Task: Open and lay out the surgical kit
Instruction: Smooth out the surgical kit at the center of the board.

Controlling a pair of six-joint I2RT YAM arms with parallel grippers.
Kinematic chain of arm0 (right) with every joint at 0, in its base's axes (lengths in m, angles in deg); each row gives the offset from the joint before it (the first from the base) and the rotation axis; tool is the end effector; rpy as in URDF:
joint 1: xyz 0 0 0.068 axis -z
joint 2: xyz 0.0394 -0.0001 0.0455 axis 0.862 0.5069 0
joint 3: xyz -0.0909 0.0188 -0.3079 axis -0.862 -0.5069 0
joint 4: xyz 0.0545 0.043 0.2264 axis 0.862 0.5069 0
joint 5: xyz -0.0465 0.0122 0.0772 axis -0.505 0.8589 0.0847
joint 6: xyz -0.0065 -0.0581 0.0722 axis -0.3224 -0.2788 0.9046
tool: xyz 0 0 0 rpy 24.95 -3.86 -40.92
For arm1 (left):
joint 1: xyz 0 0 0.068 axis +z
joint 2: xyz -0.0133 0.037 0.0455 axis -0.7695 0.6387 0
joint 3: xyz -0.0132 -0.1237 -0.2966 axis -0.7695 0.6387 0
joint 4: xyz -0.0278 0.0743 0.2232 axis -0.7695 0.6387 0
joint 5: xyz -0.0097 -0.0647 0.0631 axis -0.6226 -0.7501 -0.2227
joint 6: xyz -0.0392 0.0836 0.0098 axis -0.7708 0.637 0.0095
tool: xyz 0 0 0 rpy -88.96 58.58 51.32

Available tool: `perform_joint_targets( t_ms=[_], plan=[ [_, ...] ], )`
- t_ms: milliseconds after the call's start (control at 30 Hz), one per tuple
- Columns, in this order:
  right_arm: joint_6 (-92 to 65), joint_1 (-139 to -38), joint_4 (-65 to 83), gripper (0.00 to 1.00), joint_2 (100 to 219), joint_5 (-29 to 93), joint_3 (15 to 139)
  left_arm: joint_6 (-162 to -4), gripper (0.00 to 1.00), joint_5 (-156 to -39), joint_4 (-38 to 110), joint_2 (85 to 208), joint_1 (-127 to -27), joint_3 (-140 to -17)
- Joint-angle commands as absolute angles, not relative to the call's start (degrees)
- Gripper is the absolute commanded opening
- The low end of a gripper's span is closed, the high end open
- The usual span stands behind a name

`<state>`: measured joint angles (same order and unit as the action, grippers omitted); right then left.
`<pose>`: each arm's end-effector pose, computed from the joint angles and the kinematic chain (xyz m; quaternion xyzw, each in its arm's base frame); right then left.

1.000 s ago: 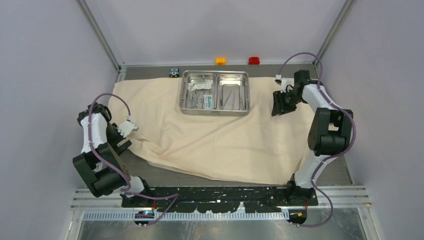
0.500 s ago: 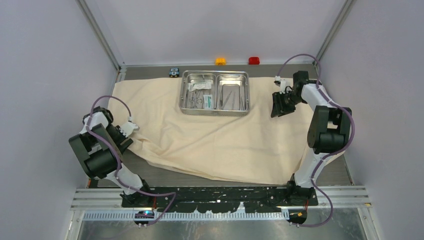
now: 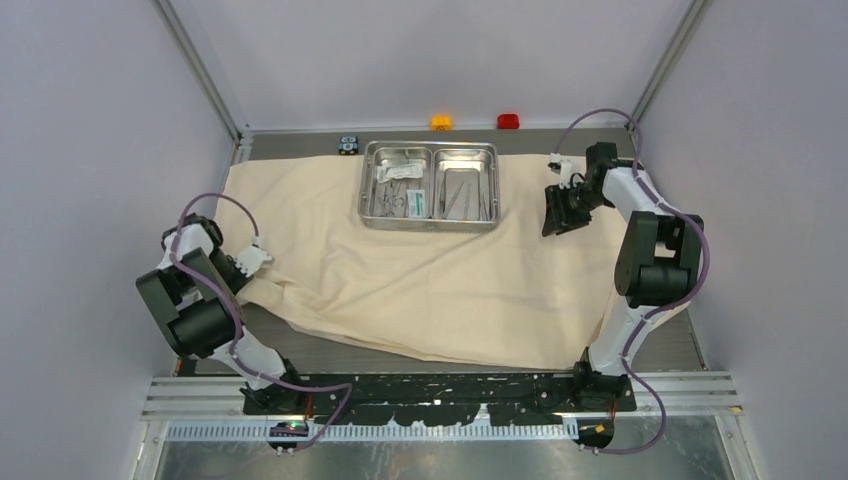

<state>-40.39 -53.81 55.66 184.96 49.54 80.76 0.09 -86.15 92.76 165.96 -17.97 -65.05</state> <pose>0.3717 -0.0022 0.2238 -0.1472 0.9573 0.1784 0.1737 0.2155 0.1421 0.1880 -0.3355 -0.9416 -0.0122 0.0269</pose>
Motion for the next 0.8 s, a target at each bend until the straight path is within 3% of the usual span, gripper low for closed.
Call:
perform_joint_targets(
  t_ms=[0, 767],
  plan=[
    [-41.5, -54.1, 56.1, 0.46, 184.5, 50.5, 82.4, 3.7, 0.0, -81.4, 99.4, 158.8, -17.1, -67.5],
    [-43.2, -54.1, 56.8, 0.45, 186.4, 52.3, 83.8, 18.9, 0.01, -63.2, 109.0, 136.9, -13.8, -57.1]
  ],
)
